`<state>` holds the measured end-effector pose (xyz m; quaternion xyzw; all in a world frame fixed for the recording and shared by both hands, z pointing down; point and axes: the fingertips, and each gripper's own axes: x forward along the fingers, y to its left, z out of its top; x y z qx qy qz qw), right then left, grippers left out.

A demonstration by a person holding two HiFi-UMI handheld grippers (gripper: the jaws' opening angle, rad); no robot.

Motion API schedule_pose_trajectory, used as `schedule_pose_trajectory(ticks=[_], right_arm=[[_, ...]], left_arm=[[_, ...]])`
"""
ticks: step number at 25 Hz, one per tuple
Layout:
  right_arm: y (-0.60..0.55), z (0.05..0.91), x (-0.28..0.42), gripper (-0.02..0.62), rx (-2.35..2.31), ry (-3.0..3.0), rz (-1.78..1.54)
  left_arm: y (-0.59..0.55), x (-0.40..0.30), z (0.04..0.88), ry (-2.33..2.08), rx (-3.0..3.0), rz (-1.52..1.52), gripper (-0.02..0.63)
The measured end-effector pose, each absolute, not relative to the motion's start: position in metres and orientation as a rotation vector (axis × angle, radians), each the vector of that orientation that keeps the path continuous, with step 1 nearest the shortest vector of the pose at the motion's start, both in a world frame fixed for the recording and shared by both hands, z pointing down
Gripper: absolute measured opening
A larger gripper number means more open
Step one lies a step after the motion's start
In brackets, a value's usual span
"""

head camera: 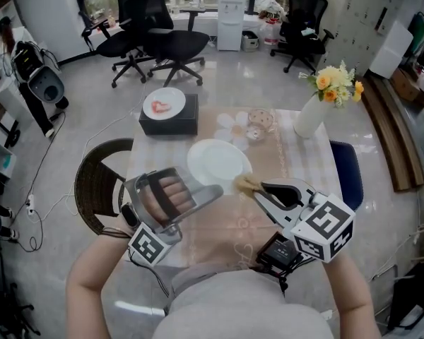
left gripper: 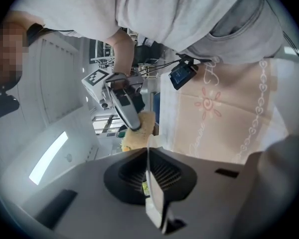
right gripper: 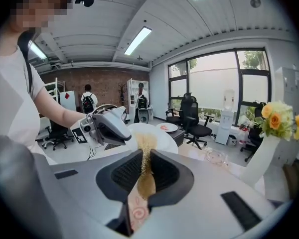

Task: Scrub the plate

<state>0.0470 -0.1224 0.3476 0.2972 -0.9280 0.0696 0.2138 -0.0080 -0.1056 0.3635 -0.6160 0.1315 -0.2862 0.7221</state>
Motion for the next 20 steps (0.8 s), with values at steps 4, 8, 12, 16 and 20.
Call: schedule_pose_trajectory(ticks=[4, 8, 12, 16, 20], right_arm=[[-0.129, 0.354, 0.054, 0.052, 0.842, -2.542, 0.202], [-0.136, 0.362, 0.06, 0.052, 0.871, -2.513, 0.22], [-0.148, 0.37, 0.069, 0.051, 0.908, -2.472, 0.215], [-0.161, 0.38, 0.074, 0.051, 0.937, -2.437, 0.215], [-0.168, 0.385, 0.076, 0.051, 0.957, -2.409, 0.187]], left_arm=[[-0.103, -0.007, 0.364, 0.279, -1.356, -0.629, 0.02], [-0.1, -0.007, 0.368, 0.271, -1.356, -0.633, 0.02], [-0.097, -0.005, 0.369, 0.264, -1.36, -0.629, 0.02], [-0.094, -0.003, 0.372, 0.254, -1.358, -0.625, 0.02], [-0.093, -0.001, 0.376, 0.247, -1.364, -0.629, 0.02]])
